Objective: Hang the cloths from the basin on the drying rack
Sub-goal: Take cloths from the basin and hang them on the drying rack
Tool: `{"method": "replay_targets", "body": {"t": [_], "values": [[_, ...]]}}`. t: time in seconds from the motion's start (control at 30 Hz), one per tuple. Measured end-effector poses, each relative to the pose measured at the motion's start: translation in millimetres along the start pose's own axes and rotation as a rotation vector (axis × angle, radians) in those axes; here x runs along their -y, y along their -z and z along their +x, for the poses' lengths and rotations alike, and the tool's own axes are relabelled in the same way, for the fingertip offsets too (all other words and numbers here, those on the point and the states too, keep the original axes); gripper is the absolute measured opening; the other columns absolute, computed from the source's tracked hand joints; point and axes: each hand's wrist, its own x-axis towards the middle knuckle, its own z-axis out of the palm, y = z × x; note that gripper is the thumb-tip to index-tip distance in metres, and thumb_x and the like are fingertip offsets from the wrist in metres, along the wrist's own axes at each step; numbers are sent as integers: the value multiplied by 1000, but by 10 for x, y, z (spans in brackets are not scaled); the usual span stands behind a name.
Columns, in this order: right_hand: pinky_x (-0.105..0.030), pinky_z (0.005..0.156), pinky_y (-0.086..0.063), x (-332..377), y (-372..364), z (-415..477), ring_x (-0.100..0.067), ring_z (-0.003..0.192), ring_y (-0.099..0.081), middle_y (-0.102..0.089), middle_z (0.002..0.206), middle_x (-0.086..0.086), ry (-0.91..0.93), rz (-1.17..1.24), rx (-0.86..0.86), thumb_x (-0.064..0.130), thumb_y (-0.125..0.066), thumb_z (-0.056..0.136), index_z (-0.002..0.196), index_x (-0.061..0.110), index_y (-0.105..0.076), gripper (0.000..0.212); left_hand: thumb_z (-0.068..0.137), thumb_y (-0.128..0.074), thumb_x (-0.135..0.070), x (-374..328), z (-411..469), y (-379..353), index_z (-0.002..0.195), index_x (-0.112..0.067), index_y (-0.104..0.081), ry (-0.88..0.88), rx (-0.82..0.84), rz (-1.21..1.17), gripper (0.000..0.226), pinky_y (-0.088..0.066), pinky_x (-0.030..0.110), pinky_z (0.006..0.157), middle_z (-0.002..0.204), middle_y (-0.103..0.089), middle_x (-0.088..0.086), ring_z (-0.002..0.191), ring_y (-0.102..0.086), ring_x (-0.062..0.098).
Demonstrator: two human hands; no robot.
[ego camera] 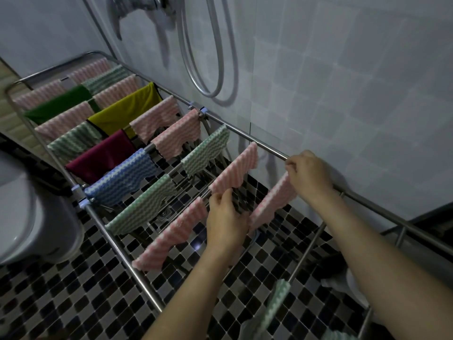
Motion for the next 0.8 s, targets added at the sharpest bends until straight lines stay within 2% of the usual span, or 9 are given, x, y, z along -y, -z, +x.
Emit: {"method": "replay_targets", "body": {"t": [0.07, 0.13, 0.23, 0.4, 0.57, 0.7, 0.8], "values": [[-27, 82, -46, 13, 29, -55, -22, 96, -59, -58, 113, -8, 102, 23, 136, 16, -56, 95, 114, 11, -68, 24, 90, -65, -28, 21, -17, -16, 129, -20, -58, -29, 32, 69, 40, -41, 17, 78, 128, -54, -2, 96, -54, 8], [-29, 92, -46, 37, 55, -106, -18, 104, -57, -56, 119, -3, 193, 1, 292, 17, -57, 95, 120, 13, -66, 28, 91, -64, -32, 34, -44, -38, 111, -21, -69, -72, 68, 108, 23, -45, 18, 70, 107, -69, -5, 82, -59, 5], [-33, 94, -49, 37, 19, -143, -16, 101, -58, -58, 118, 0, 299, -136, 375, 18, -58, 94, 117, 16, -67, 25, 92, -63, -31, 33, -87, -59, 103, -21, -74, -95, 82, 107, 19, -49, 21, 66, 91, -73, -7, 69, -61, 5], [-34, 81, -54, -1, -64, -160, -16, 89, -61, -65, 103, 0, 417, -265, 286, 10, -68, 86, 107, 15, -70, 23, 95, -58, -27, 35, -41, -103, 103, -16, -74, -190, 112, 226, 21, -52, 30, 70, 85, -72, 0, 73, -64, 16], [-24, 69, -42, -6, -77, -169, -17, 84, -58, -63, 97, -3, 453, -273, 248, 7, -68, 84, 101, 12, -65, 18, 92, -60, -21, 69, 0, -136, 95, -12, -73, -341, 95, 374, 15, -53, 36, 70, 88, -64, 3, 77, -58, 19], [-29, 74, -50, 24, -91, -197, -17, 84, -57, -62, 99, -3, 421, -269, 256, 9, -64, 87, 101, 13, -62, 15, 96, -55, -24, 93, -52, -133, 96, -11, -72, -370, 79, 370, 21, -54, 35, 71, 91, -64, 3, 78, -58, 18], [-32, 80, -51, 118, -39, -201, -19, 91, -58, -59, 107, -5, 373, -299, 303, 8, -65, 85, 108, 13, -60, 24, 97, -52, -30, 113, -59, -84, 95, -13, -72, -356, 94, 320, 26, -52, 38, 72, 90, -64, 2, 80, -57, 20]]}}
